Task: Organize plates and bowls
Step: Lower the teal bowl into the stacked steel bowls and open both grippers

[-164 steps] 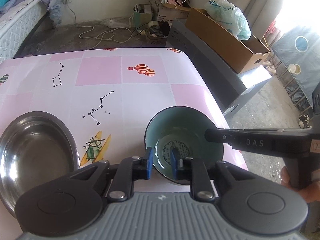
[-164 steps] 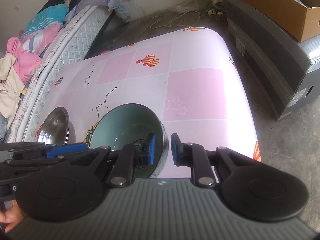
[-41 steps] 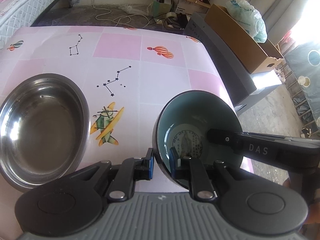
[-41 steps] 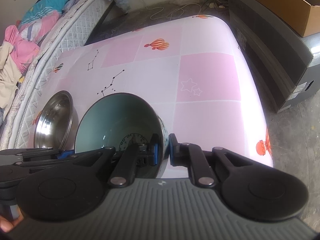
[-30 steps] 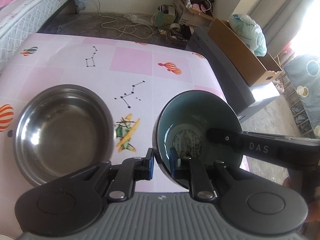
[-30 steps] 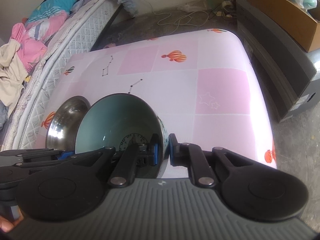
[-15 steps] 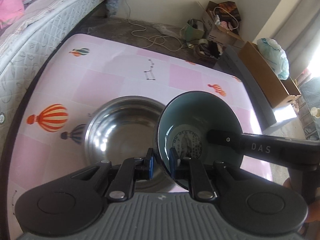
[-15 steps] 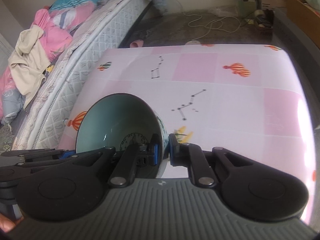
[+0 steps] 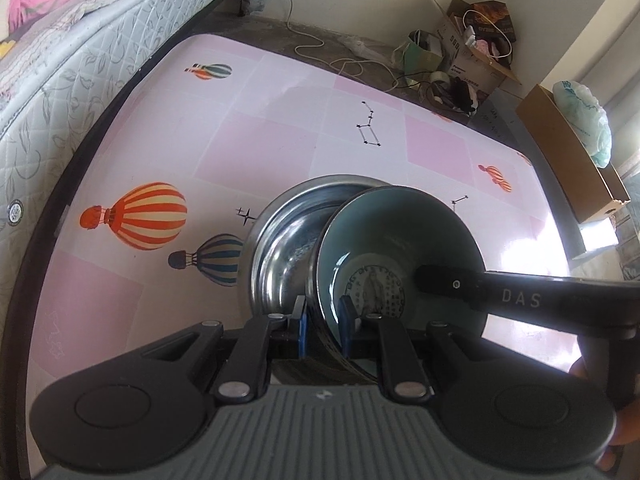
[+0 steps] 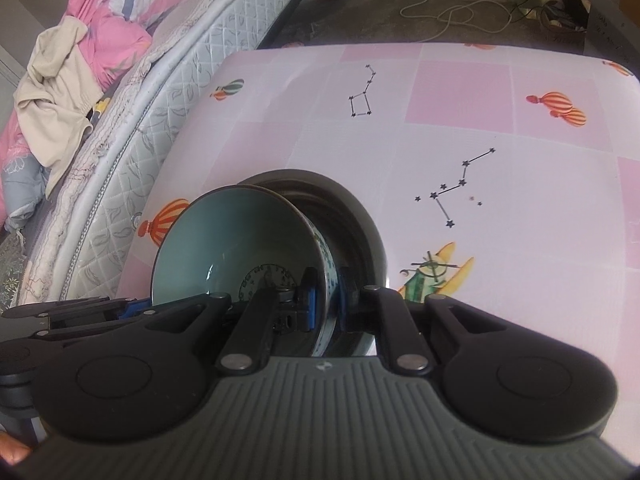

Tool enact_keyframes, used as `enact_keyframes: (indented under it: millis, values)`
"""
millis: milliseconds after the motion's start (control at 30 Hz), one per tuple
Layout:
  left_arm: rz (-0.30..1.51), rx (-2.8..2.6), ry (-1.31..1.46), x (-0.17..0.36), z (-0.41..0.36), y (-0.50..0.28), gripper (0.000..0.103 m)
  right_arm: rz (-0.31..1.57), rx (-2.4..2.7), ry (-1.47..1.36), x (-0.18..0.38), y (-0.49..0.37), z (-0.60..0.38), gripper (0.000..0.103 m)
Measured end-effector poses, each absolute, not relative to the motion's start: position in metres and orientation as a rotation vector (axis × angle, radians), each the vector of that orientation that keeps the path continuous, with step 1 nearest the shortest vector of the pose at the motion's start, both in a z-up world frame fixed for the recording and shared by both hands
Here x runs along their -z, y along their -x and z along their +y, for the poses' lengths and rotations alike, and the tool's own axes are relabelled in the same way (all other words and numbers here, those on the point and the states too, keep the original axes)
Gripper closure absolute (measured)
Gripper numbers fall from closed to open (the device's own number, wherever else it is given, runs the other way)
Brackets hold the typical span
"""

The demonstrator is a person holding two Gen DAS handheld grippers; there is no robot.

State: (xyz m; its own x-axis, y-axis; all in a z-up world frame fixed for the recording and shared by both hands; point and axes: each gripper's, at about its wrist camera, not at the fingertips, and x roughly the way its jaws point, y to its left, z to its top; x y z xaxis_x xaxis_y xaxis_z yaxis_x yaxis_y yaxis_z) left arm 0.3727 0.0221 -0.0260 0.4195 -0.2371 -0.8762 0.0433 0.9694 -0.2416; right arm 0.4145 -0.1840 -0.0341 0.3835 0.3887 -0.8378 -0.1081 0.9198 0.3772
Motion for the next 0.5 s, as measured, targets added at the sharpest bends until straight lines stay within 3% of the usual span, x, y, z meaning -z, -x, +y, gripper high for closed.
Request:
enact_keyframes:
  millis: [500]
  values:
    - [1.139,0.163,0.192,0.038,0.028,-0.378,0.087,1.159,-0.318,-0.281,0.058,-0.426,-0.171,0.094]
